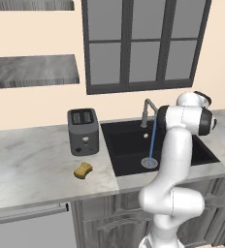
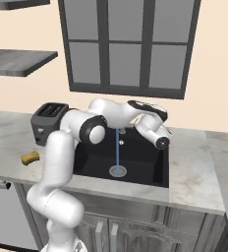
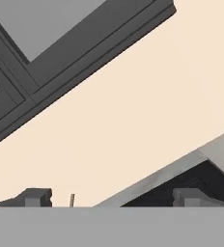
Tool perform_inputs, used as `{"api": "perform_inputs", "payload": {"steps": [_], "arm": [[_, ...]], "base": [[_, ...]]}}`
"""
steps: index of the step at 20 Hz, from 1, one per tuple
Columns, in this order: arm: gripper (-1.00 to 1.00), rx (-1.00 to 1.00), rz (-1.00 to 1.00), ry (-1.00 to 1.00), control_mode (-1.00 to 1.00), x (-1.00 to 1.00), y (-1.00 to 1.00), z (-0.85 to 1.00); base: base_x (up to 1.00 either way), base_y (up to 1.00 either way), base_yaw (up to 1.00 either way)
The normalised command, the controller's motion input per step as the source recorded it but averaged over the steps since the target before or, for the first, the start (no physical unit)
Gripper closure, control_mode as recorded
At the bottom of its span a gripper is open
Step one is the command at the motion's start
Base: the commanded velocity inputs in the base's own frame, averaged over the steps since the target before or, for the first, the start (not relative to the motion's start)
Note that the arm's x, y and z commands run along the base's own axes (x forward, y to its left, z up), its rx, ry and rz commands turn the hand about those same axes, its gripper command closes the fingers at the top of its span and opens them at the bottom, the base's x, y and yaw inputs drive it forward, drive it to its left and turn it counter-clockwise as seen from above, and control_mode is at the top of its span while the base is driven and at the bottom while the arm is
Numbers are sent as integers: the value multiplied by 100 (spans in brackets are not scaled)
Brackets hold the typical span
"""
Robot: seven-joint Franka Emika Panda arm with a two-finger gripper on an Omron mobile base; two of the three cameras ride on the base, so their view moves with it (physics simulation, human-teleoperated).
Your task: Soak the sponge with water for a few seconds and then drop it inside the sink.
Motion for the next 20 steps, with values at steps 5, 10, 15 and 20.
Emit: {"api": "perform_inputs", "payload": {"steps": [5,10,15,20], "arm": [[-100,0,0,9,-100,-33,0,11],[-100,0,0,5,-100,-25,-7,9],[-100,0,0,6,-100,-63,-1,40],[-100,-1,0,7,-100,-68,0,48]], "base": [[0,0,0],[0,0,0],[0,0,0],[0,0,0]]}}
